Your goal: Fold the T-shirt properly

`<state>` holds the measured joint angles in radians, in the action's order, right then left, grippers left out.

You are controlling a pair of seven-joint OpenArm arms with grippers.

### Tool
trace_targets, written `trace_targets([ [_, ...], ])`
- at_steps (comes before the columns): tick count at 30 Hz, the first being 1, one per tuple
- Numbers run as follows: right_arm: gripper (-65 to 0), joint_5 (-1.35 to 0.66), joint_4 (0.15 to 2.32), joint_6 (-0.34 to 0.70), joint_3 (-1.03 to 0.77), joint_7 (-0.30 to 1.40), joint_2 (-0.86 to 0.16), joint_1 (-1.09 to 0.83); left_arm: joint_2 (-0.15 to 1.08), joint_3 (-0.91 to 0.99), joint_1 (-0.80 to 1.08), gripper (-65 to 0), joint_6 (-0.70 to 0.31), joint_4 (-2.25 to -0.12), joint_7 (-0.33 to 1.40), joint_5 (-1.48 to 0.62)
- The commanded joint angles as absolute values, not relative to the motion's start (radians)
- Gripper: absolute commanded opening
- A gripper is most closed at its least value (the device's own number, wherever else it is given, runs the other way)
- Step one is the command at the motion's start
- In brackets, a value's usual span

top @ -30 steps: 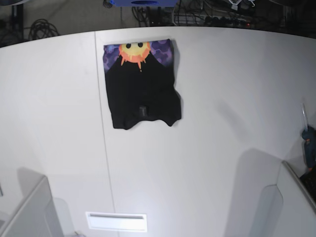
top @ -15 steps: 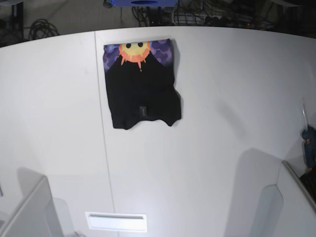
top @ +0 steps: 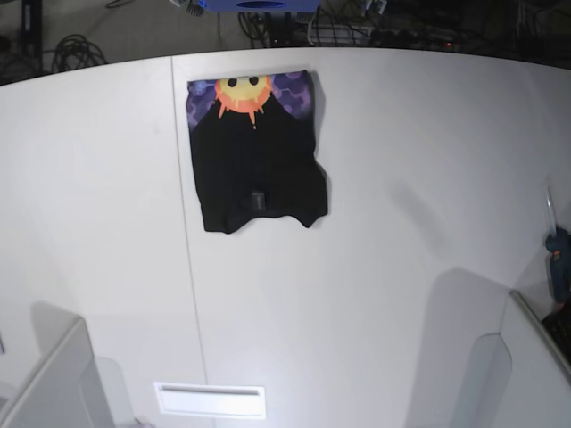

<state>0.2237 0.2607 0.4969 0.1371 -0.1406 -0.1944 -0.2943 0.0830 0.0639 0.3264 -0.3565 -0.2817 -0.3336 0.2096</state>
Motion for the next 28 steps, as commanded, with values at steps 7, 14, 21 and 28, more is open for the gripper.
trace_targets([
  [7, -65.0, 0.018, 0.176, 0.506, 0.134, -0.199, -0.163, -0.277, 0.091, 0.065, 0.211, -65.0, -0.357, -0.048, -0.446, 0.216],
  [14, -65.0, -0.065, 0.176, 0.483, 0.134, -0.199, -0.122, -0.269, 0.11, 0.064, 0.171, -65.0, -0.358, -0.067, -0.446, 0.217],
  [21, -65.0, -0.065, 0.176, 0.259, 0.134, -0.216, -0.117, -0.255, 0.102, 0.079, 0.165, -65.0, -0.355, -0.067, -0.407, 0.206],
  [28, -65.0, -0.065, 0.174, 0.252, 0.136, -0.262, -0.127, -0.255, 0.091, 0.068, 0.159, -65.0, -0.355, -0.068, -0.386, 0.213],
])
